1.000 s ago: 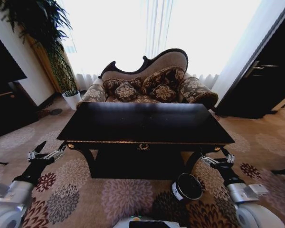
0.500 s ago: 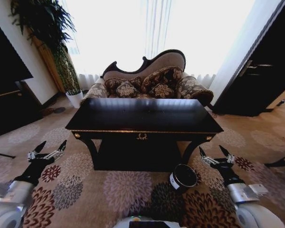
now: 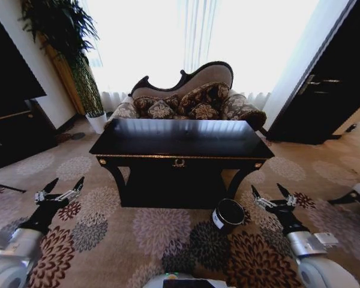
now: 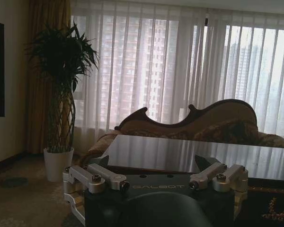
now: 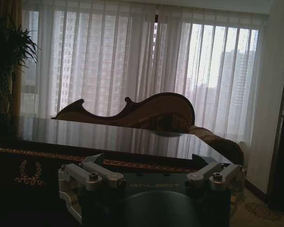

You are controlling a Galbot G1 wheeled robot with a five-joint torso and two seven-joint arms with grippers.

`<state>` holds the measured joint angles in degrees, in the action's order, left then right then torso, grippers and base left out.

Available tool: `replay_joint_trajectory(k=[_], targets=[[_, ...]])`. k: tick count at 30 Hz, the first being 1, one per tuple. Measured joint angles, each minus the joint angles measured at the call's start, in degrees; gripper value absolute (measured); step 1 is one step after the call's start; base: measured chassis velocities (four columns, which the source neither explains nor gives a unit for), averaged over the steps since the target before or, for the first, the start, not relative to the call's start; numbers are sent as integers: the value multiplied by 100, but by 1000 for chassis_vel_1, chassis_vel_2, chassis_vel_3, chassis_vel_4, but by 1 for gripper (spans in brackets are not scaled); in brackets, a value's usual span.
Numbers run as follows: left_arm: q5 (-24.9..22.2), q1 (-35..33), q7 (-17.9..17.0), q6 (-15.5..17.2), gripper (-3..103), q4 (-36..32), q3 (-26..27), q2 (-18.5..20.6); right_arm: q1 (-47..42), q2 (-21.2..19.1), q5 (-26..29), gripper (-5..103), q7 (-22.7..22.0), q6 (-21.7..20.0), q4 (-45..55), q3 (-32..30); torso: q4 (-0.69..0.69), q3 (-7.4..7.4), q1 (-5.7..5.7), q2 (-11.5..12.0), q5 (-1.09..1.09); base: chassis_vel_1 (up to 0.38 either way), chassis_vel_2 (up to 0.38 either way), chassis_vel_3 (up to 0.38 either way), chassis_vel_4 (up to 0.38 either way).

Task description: Move to the front of the table and place the trash on the table into the trash bin.

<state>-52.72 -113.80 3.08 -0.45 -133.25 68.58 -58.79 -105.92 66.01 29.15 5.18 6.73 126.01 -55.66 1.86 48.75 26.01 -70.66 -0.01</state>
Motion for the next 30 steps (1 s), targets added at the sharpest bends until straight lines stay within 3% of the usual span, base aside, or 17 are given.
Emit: replay_joint_trajectory(k=[30], targets=[[0, 0, 0, 0, 100, 0, 0, 0, 0, 0, 0, 100, 0, 0, 0, 0, 0, 0, -1, 1, 0, 143, -144, -144, 137]])
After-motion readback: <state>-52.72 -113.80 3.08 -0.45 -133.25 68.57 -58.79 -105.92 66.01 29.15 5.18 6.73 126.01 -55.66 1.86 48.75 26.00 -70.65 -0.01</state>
